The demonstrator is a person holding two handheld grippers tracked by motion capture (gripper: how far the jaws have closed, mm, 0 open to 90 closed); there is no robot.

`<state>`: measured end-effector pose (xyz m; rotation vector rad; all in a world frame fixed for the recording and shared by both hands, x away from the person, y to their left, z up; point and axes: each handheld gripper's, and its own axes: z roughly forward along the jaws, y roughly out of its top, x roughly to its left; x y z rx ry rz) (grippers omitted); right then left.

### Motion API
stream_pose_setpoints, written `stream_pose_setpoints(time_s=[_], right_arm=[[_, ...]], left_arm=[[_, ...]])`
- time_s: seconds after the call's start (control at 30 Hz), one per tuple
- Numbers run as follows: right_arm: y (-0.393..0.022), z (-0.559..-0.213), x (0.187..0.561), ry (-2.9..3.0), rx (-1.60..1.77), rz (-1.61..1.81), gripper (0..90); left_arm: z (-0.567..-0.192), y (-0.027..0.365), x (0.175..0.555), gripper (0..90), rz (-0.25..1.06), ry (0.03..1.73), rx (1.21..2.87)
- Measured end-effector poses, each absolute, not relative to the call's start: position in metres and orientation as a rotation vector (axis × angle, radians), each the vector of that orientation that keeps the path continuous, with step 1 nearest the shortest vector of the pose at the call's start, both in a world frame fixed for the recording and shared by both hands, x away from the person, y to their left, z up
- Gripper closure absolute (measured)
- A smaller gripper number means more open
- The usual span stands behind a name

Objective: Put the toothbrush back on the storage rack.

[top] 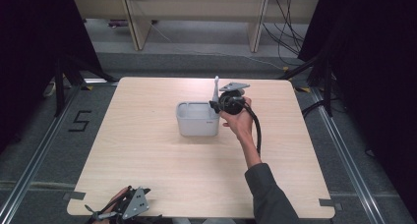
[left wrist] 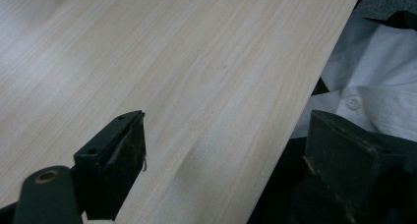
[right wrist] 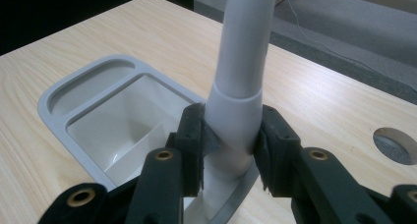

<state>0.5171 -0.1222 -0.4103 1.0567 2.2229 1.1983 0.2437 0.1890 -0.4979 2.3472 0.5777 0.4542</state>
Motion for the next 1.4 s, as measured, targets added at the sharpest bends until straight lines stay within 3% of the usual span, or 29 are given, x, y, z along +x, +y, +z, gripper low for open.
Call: stream_pose_setpoints(time_s=[0.93,1.27,1.4], right_arm=[[-0.1177,-0.412,0.5135,2.234,1.028,1.171,67.5],[-0.1205,-0.4084,0.5124,2.189,0.999,1.201,57.5],[-0.1212,-0.4063,0.5103,2.16,1.023,1.217,49.1]], left_arm=[[-0.4972,0.1893,0.244,15.2,0.465,0.559,2.371],[-0.4974,0.1891,0.2438,15.2,0.456,0.559,2.367],[-0.4971,0.1892,0.244,15.2,0.458,0.555,2.373]])
